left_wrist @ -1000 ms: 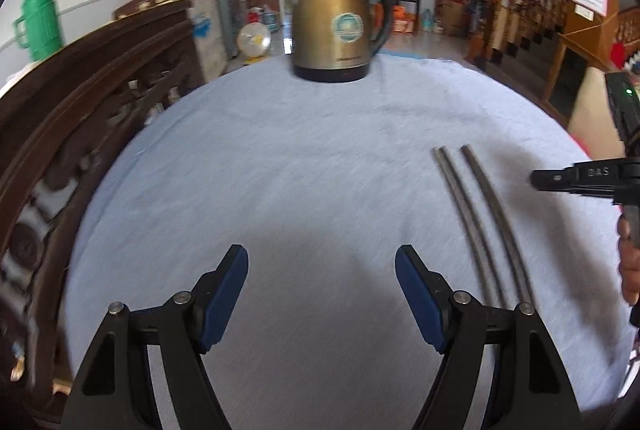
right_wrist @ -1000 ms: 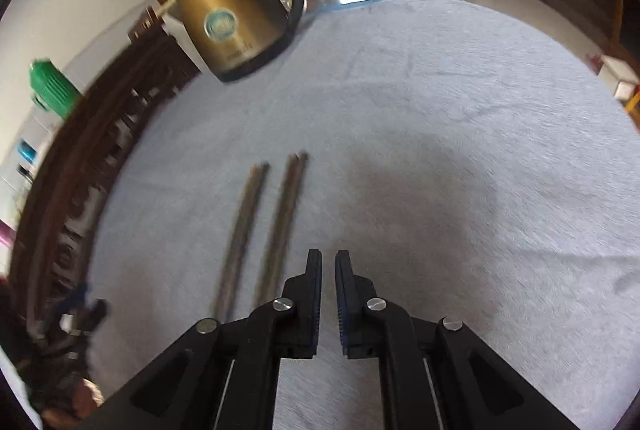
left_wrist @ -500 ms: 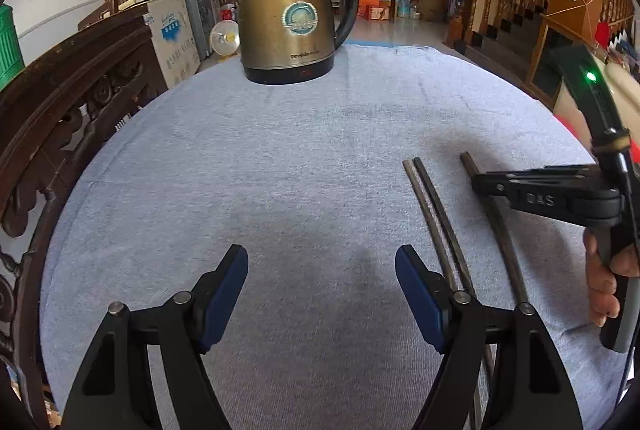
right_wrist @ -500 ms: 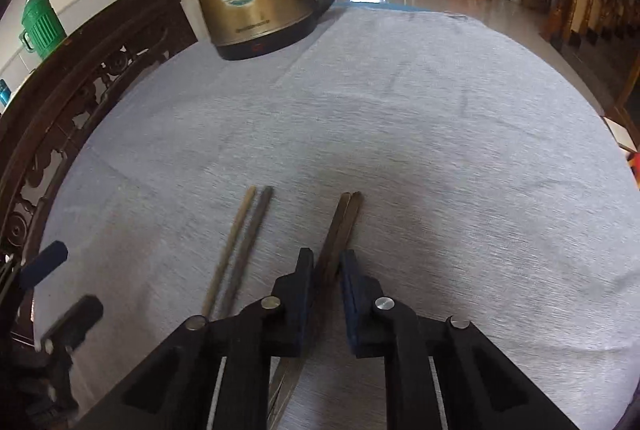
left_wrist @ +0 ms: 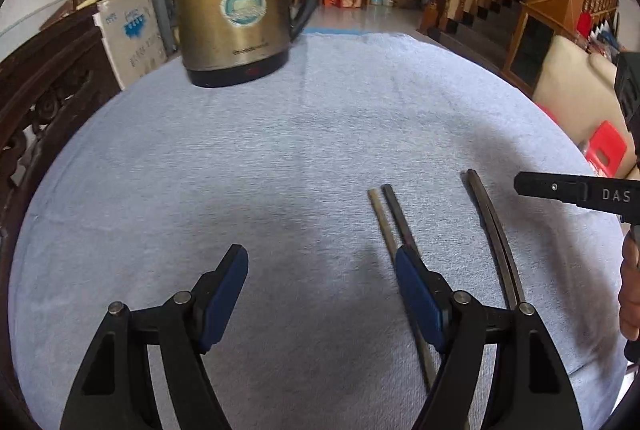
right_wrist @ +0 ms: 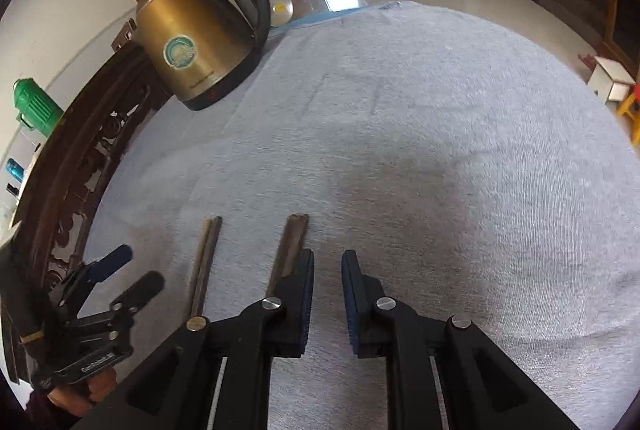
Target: Organize utensils
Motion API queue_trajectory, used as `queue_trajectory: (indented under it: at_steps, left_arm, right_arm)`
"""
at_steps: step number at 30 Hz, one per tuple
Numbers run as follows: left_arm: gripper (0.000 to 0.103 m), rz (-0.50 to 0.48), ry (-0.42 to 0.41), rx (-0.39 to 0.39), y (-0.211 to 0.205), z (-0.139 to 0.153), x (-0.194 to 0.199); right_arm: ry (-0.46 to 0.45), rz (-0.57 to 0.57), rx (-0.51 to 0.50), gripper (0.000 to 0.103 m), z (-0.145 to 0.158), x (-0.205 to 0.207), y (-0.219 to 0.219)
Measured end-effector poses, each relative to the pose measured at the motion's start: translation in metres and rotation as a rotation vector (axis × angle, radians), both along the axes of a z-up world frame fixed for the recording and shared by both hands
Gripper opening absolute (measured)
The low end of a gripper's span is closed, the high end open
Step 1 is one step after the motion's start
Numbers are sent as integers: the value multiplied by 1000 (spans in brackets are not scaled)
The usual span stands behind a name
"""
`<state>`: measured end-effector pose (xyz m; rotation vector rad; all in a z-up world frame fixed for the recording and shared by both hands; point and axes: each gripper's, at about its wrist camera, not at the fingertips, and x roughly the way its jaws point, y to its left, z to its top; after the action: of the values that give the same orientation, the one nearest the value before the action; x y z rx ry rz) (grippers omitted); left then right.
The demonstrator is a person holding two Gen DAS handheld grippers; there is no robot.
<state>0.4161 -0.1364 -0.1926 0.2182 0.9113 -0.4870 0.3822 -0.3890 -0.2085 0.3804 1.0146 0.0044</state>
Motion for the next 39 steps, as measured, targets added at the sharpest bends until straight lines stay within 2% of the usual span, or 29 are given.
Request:
queue_trajectory:
  at_steps: [10,15,18,23,25,28,31,34,37,39]
  left_arm:
    - [79,-26,35,59,-24,-19,19]
    - [79,-43,56,76,-24,-15,32]
    - [78,-49,60,96,-21,-13,33]
    - [77,-51,54,127,-15,-11,28]
    - [77,-51,48,136,-11,-12,26]
    - [77,-41,56,128,-6,-12,26]
    - [77,-37,57,120,-6,-14,29]
    - [77,-29,59,106,-8,-16,35]
    - [68,-24,80,82,-10,-16,41]
    - [53,-45,73,83,-14,-15,40]
  right_arm:
    - [-10,17,84,16,-5,2,-1]
    - [-5,17,80,16,-2,1,-6]
    - [19,16,109,17,-6,5,-6]
    - [64,37,9,17,-16,20,19]
    - [58,63,-67,18,-15,23,37]
    - [46,147,-71,18,-12,26,57]
    - [23,92,-108,18,-8,24,49]
    - [46,51,-76,18,-10,24,36]
    - [67,75,-79,18,-10,29,41]
    - [103,95,-75,19,-15,38,50]
